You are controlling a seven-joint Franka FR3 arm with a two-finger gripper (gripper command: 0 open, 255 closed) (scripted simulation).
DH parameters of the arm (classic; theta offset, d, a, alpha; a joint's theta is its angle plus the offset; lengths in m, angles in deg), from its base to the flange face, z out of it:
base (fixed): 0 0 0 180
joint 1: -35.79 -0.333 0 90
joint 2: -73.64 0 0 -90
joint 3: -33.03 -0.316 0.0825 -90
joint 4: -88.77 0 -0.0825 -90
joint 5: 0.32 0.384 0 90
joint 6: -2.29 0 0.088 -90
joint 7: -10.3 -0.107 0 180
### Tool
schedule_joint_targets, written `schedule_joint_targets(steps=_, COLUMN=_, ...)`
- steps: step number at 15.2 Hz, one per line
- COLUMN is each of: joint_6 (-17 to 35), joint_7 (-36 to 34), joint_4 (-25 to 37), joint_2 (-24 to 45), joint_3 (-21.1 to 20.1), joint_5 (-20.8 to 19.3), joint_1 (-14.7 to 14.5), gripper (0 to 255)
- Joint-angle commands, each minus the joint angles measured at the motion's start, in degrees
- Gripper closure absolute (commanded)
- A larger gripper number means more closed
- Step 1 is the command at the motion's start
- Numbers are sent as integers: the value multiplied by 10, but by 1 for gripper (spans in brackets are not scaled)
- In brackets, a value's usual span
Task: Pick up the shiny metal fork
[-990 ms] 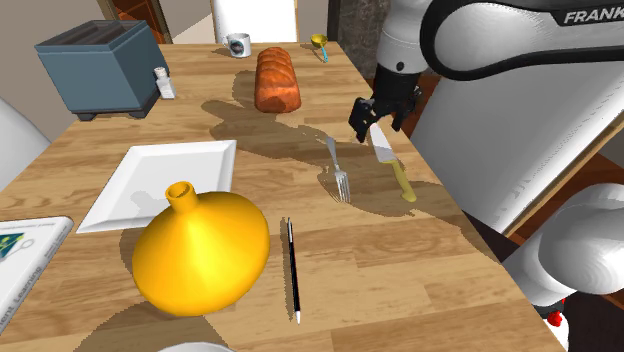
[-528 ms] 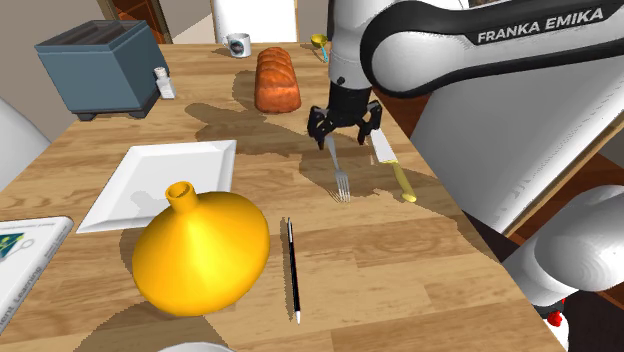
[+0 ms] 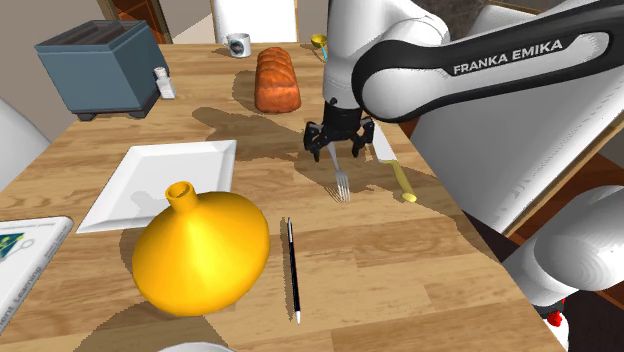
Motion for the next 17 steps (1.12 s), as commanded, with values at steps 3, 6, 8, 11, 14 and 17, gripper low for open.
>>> schedule_joint_targets(steps=3, joint_6=6, joint_7=1, joint_4=-6, joint_2=0, joint_3=0, joint_5=0, joint_1=0, gripper=255)
schedule_joint_targets(steps=6, joint_6=6, joint_7=1, joint_4=-6, joint_2=0, joint_3=0, joint_5=0, joint_1=0, gripper=255)
schedule_joint_targets(steps=8, joint_6=6, joint_7=1, joint_4=-6, joint_2=0, joint_3=0, joint_5=0, joint_1=0, gripper=255)
schedule_joint_targets(steps=11, joint_6=6, joint_7=-1, joint_4=-5, joint_2=1, joint_3=-1, joint_5=0, joint_1=0, gripper=255)
schedule_joint_targets(steps=14, joint_6=-17, joint_7=3, joint_4=13, joint_2=-5, joint_3=3, joint_5=2, joint_1=0, gripper=255)
schedule_joint_targets(steps=17, joint_6=-41, joint_7=7, joint_4=32, joint_2=-10, joint_3=7, joint_5=4, joint_1=0, gripper=255)
